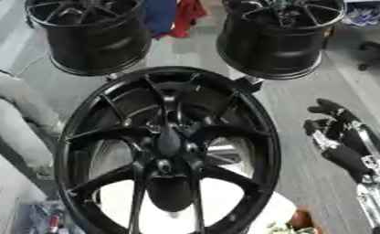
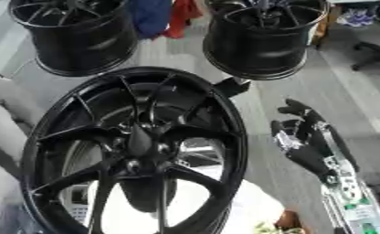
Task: Pull the pin out of the wheel hub.
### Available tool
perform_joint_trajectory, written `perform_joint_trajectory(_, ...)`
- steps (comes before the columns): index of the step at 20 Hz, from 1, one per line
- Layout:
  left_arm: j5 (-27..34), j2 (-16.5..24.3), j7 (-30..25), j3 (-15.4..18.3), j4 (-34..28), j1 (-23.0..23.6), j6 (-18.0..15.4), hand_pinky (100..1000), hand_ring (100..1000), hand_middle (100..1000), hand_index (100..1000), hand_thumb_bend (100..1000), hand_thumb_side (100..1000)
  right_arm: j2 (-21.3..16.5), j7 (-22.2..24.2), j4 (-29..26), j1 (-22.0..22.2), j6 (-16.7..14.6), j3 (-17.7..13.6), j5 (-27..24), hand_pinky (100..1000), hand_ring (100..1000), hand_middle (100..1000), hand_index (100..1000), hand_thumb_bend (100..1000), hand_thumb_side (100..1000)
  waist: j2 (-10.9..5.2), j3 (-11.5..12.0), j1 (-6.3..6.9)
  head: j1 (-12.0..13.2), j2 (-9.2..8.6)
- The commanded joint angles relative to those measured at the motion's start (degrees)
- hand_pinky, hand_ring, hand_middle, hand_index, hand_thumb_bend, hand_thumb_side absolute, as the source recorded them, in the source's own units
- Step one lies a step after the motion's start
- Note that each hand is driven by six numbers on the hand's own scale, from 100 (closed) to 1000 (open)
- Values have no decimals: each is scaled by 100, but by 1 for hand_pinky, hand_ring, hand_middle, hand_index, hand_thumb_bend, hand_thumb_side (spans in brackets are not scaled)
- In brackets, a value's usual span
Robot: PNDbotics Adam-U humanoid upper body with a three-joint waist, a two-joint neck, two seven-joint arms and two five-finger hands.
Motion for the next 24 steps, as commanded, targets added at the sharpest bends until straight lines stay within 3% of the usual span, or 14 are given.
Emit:
perform_joint_trajectory(1,726,-565,596,143,-1090,214,-93,466,662,736,816,316,700,-27,-5,-78,-68,-8,-29,-8,646,650,770,888,251,273,-30,-5,-12,-42,-14)
perform_joint_trajectory(5,1129,-1479,883,248,-1930,468,-58,461,659,730,806,268,665,-6,-5,-96,-105,-11,-28,-22,646,650,771,888,253,274,9,14,-62,-55,-14)
perform_joint_trajectory(8,1150,-1844,977,264,-2292,535,-70,464,661,725,801,266,653,-4,-3,-107,-111,-8,-27,-29,646,650,771,889,254,274,16,18,-71,-41,-14)
perform_joint_trajectory(13,1080,-2102,983,217,-2623,584,-121,464,658,717,797,252,635,-11,0,-123,-127,-7,-15,-45,646,650,771,890,255,273,20,30,-72,-38,-14)
perform_joint_trajectory(24,1171,-2505,981,86,-2576,600,-90,449,622,684,778,244,616,-19,-13,-147,-156,-6,-30,-44,647,651,771,890,259,274,42,56,-98,24,-14)
